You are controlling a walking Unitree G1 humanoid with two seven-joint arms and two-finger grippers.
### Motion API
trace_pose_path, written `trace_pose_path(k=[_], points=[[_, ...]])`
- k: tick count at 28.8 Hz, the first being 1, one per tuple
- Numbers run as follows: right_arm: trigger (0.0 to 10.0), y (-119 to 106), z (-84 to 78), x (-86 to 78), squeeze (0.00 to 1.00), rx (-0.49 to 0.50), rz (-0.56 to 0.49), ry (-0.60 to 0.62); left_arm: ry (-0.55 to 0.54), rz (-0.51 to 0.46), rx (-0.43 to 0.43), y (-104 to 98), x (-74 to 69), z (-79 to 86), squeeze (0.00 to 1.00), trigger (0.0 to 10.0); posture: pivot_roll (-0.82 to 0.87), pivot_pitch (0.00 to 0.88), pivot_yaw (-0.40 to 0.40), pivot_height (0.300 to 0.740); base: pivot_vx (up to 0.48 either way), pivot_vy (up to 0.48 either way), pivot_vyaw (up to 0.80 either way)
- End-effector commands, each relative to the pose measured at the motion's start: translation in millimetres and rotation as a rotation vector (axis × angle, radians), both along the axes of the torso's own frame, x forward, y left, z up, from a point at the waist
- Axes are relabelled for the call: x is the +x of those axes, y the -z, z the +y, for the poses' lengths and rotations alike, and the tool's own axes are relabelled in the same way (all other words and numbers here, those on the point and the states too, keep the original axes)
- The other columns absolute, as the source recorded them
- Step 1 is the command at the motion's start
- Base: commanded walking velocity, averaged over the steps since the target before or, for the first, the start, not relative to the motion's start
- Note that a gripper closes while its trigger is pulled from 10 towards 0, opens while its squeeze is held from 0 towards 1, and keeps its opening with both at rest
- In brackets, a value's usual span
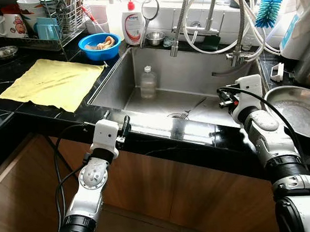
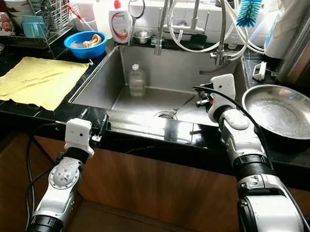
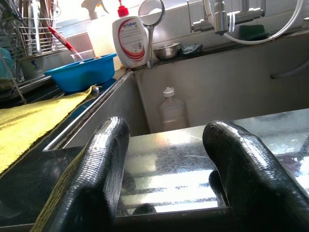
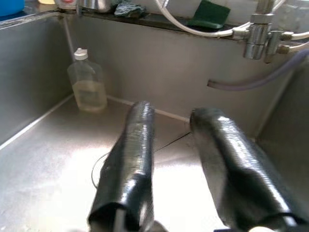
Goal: Kitchen organization
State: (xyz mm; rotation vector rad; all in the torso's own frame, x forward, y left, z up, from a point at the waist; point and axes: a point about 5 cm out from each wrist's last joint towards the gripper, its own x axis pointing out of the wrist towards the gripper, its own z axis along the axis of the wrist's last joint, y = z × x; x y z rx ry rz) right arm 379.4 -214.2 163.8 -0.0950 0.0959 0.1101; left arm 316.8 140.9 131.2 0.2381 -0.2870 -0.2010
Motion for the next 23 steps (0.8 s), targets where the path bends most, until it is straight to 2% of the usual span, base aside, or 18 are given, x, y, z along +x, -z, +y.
trace_pose_path(k=[1, 4, 5, 6, 7, 10, 15, 19, 20, 21, 22, 23], points=[[10.0, -11.4, 2.1, 3.1, 0.0, -0.022, -0.043, 0.008, -0.026, 0.096, 0.02, 18.8, -3.5, 5.2, 0.0, 10.0, 0.02, 0.0, -0.041, 0.74, 0.0, 0.0, 0.0], [10.0, -21.8, -0.6, 1.5, 0.0, -0.049, -0.097, 0.055, -0.027, 0.095, 0.021, 18.7, -3.4, 5.6, 0.0, 10.0, 0.02, 0.0, -0.041, 0.74, 0.0, 0.0, 0.0], [10.0, -33.8, -4.4, -2.2, 0.0, -0.042, -0.161, 0.112, -0.028, 0.095, 0.021, 18.7, -3.4, 6.0, 0.0, 10.0, 0.02, 0.0, -0.041, 0.74, 0.0, 0.0, 0.0], [10.0, -33.8, -4.4, -2.2, 0.0, -0.042, -0.161, 0.112, -0.028, 0.095, 0.021, 18.7, -3.4, 6.0, 0.0, 10.0, 0.02, 0.0, -0.041, 0.74, 0.0, 0.0, 0.0], [10.0, -43.4, -8.2, -6.5, 0.0, -0.026, -0.212, 0.158, -0.028, 0.096, 0.022, 18.8, -3.4, 6.3, 0.0, 10.0, 0.02, 0.0, -0.041, 0.74, 0.0, 0.0, 0.0], [10.0, -53.6, -19.3, -15.0, 0.0, -0.034, -0.269, 0.236, -0.028, 0.095, 0.023, 18.5, -3.3, 6.3, 0.0, 10.0, 0.02, 0.0, -0.038, 0.74, 0.0, 0.0, 0.0], [10.0, -64.1, -60.6, -48.8, 0.0, -0.025, -0.353, 0.501, -0.026, 0.096, 0.023, 18.8, -3.2, 6.6, 0.0, 10.0, 0.01, 0.0, -0.039, 0.74, 0.0, 0.0, 0.0], [10.0, -59.9, -90.7, -87.1, 0.0, -0.039, -0.35, 0.698, -0.019, 0.102, 0.023, 20.5, -3.8, 5.1, 0.0, 10.0, -0.01, 0.0, -0.035, 0.74, 0.0, 0.0, 0.0], [10.0, -57.7, -94.9, -92.4, 0.0, -0.038, -0.346, 0.722, -0.017, 0.103, 0.022, 20.8, -3.9, 4.6, 0.0, 10.0, -0.01, 0.0, -0.033, 0.74, 0.0, 0.0, 0.0], [10.0, -52.1, -99.8, -99.9, 0.3, -0.025, -0.322, 0.753, -0.012, 0.105, 0.022, 21.2, -3.9, 3.3, 0.0, 10.0, -0.01, 0.0, -0.033, 0.74, 0.0, 0.0, 0.0], [10.0, -47.9, -102.1, -103.5, 1.0, -0.007, -0.307, 0.766, -0.009, 0.106, 0.022, 21.4, -3.9, 2.3, 0.0, 10.0, -0.01, 0.0, -0.033, 0.74, 0.0, 0.0, 0.0], [10.0, -45.6, -102.8, -106.0, 1.0, 0.007, -0.296, 0.775, -0.007, 0.106, 0.022, 21.5, -3.8, 1.7, 0.0, 10.0, -0.01, 0.0, -0.033, 0.74, 0.0, 0.0, 0.0]])
